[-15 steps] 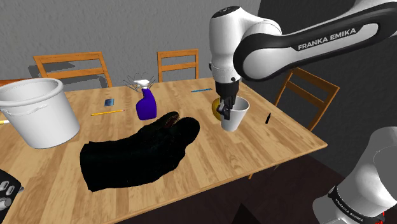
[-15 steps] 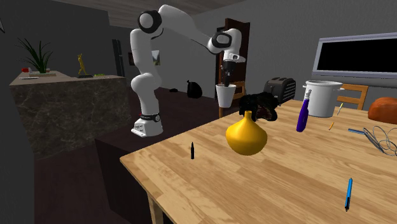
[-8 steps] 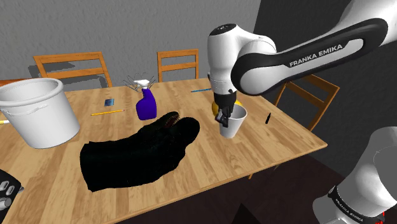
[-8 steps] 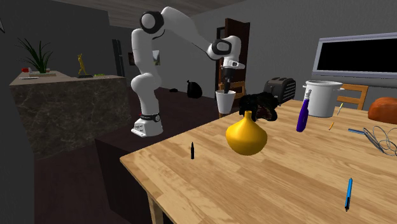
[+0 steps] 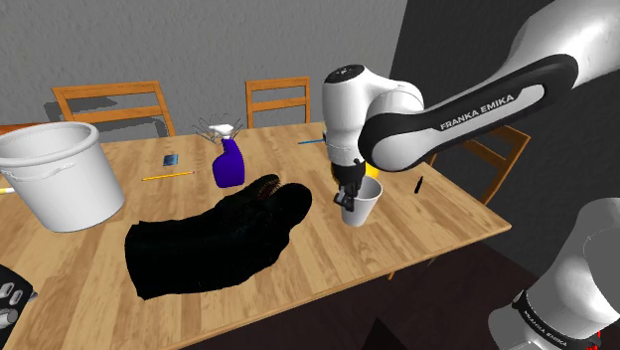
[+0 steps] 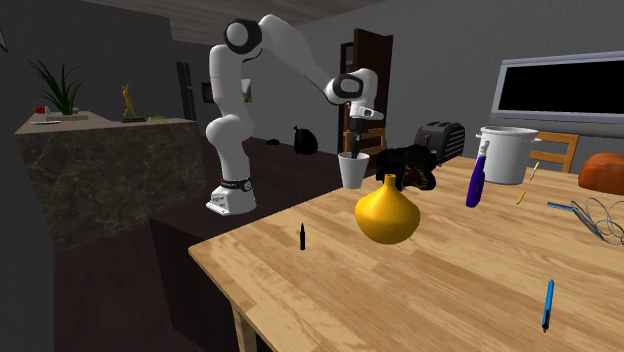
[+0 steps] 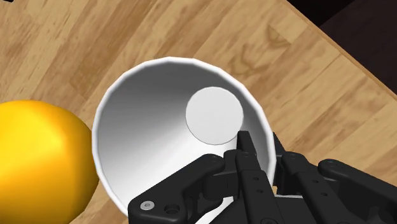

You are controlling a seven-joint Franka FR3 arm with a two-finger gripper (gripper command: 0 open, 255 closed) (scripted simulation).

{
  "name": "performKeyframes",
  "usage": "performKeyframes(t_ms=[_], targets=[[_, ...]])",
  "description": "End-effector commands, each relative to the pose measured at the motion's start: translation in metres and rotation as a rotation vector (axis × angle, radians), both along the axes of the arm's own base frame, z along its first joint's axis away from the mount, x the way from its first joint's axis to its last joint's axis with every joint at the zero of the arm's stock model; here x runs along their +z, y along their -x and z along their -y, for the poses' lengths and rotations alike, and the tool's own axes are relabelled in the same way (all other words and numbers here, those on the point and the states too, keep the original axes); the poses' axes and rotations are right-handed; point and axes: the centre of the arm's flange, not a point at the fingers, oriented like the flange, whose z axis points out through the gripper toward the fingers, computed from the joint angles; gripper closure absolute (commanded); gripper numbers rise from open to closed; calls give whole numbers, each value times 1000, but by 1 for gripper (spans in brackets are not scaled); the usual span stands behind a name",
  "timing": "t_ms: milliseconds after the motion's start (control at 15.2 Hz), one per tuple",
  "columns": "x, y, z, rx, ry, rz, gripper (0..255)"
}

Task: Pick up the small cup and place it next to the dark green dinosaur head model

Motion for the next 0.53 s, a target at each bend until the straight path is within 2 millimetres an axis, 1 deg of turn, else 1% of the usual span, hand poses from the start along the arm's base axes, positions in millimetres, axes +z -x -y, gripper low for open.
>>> performKeyframes(t_ms=[0, 462], targets=[[-11, 0, 0, 0, 0, 1, 255], [-48, 0, 0, 0, 0, 1, 255]])
